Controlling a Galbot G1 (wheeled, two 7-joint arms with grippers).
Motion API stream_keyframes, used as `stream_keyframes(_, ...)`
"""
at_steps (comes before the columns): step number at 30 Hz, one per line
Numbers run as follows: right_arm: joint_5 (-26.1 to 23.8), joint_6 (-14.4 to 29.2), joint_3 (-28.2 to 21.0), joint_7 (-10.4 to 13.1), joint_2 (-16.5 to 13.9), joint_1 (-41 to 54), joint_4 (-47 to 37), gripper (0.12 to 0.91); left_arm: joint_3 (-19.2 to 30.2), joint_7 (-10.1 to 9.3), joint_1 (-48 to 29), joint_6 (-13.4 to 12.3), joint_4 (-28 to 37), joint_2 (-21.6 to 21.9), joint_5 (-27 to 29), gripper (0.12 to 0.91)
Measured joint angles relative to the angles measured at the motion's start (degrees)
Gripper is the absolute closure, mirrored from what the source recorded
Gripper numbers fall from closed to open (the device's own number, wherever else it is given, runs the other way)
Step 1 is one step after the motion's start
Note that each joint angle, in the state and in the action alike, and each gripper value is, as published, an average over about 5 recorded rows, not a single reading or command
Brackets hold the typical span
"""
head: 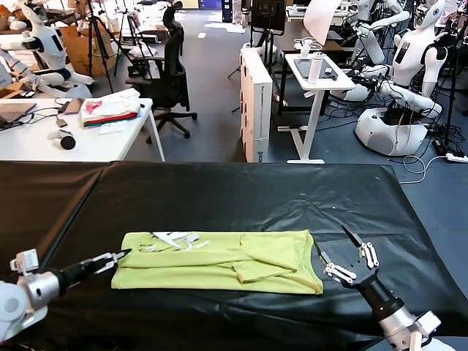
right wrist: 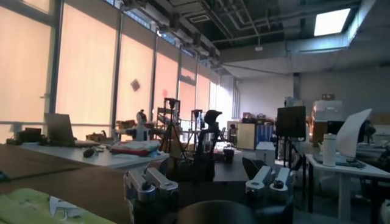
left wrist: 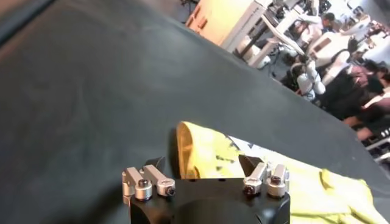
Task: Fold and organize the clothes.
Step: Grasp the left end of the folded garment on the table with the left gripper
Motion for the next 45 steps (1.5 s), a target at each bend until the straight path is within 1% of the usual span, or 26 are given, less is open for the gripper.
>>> stream_keyframes(6, 0.0, -0.1, 0.2, 0.0, 0.0, -0.1, 0.2, 0.118, 1.0, 0.07, -0.1, -0.2, 0.1, -1.2, 0.2, 0.123)
stream_keyframes(16, -0.2, -0.3, -0.1, 0.1, 0.3, -0.1, 0.5, 0.118, 1.8, 0.75, 0.2, -0.3, -0.6, -3.6, 0.4, 0.129)
stream_keyframes(23, -0.4, -0.4, -0.3, 0.1, 0.5, -0.3, 0.9, 0.118, 2.2, 1.02, 0.1, -0.3, -1.0, -4.7, 0.3, 0.180)
stream_keyframes(28, -0.8, -0.4, -0.6, 0.1, 0.9, -0.4, 1.1, 0.118, 2.4, 1.00, 0.0, -0.2, -0.9, -5.2, 0.2, 0.239)
stream_keyframes(31, -1.0, -0.4, -0.9, 0.0, 1.2, -0.3, 1.2, 0.118, 2.4, 0.84, -0.1, -0.2, -0.8, -5.3, 0.2, 0.320)
stream_keyframes(32, -1.1, -0.4, -1.0, 0.0, 1.3, -0.3, 1.2, 0.118, 2.4, 0.76, -0.1, -0.1, -0.7, -5.3, 0.2, 0.361)
stream_keyframes(35, -1.5, -0.4, -1.4, 0.0, 1.6, -0.2, 1.2, 0.118, 2.5, 0.55, -0.1, 0.0, -0.6, -5.3, 0.3, 0.527)
stream_keyframes(36, -1.6, -0.4, -1.5, 0.0, 1.7, -0.1, 1.2, 0.118, 2.5, 0.50, -0.1, 0.1, -0.6, -5.3, 0.3, 0.602)
stream_keyframes(39, -1.9, -0.4, -1.8, 0.0, 2.1, 0.0, 1.2, 0.118, 2.4, 0.34, -0.1, 0.3, -0.7, -5.3, 0.4, 0.773)
stream_keyframes(40, -2.1, -0.4, -1.8, 0.1, 2.2, 0.0, 1.1, 0.118, 2.3, 0.20, -0.1, 0.3, -0.8, -5.3, 0.4, 0.814)
stream_keyframes(42, -2.3, -0.4, -2.0, 0.1, 2.4, 0.2, 1.1, 0.118, 2.0, -0.34, -0.2, 0.3, -1.2, -5.5, 0.6, 0.855)
stream_keyframes(45, -2.6, -0.4, -2.2, 0.4, 2.8, 0.5, 0.9, 0.118, 1.4, -1.43, -0.4, 0.3, -1.9, -6.1, 1.7, 0.856)
